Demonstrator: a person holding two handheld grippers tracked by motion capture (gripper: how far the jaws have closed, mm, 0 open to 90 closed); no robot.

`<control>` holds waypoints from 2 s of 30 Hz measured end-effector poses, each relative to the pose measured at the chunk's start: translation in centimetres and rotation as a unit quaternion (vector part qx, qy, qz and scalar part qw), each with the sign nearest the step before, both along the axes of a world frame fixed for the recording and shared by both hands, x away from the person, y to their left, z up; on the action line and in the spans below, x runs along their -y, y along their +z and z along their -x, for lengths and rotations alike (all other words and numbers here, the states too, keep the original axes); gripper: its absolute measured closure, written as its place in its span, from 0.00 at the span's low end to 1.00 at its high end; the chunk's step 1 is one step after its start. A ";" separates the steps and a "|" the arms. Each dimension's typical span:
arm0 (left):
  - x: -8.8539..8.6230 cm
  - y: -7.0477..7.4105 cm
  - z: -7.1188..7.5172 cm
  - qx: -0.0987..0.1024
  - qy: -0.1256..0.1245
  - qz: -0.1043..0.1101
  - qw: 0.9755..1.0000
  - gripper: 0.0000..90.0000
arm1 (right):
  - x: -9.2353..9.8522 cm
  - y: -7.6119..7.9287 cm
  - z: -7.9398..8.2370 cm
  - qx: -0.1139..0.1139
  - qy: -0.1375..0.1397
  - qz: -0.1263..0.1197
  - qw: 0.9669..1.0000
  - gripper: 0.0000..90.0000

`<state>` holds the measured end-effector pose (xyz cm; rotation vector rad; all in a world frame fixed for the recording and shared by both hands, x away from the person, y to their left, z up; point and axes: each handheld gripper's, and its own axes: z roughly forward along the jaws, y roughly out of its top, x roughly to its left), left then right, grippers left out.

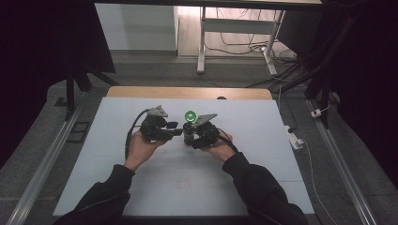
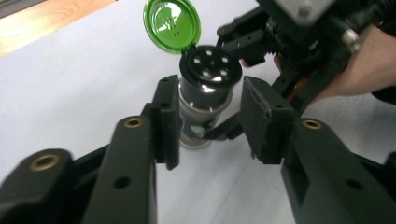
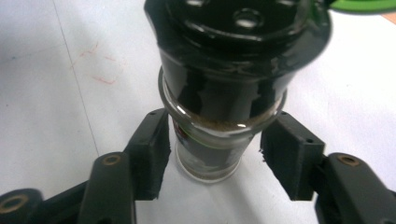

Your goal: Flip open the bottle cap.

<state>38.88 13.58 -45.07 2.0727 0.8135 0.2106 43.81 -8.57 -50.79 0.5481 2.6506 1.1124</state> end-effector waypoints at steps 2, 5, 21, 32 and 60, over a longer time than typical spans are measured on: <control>-0.2 0.0 0.3 -0.001 -0.003 0.000 1.000 0.59 | 0.1 0.1 0.1 -0.004 -0.007 -0.005 1.000 0.42; -0.5 0.1 0.8 -0.002 -0.001 0.002 1.000 0.52 | 0.3 0.3 0.6 -0.007 -0.010 -0.007 1.000 0.38; -1.9 -0.7 3.7 -0.033 0.003 0.010 0.999 0.17 | 1.1 1.3 2.7 -0.027 -0.023 -0.013 0.999 0.19; -3.2 -1.0 6.0 -0.055 -0.004 0.009 0.998 0.08 | 2.3 2.0 4.3 -0.067 -0.043 -0.016 0.997 0.07; -9.1 -0.9 12.3 -0.053 0.037 0.051 0.997 0.00 | 9.2 4.9 10.7 -0.052 -0.078 -0.074 0.993 0.00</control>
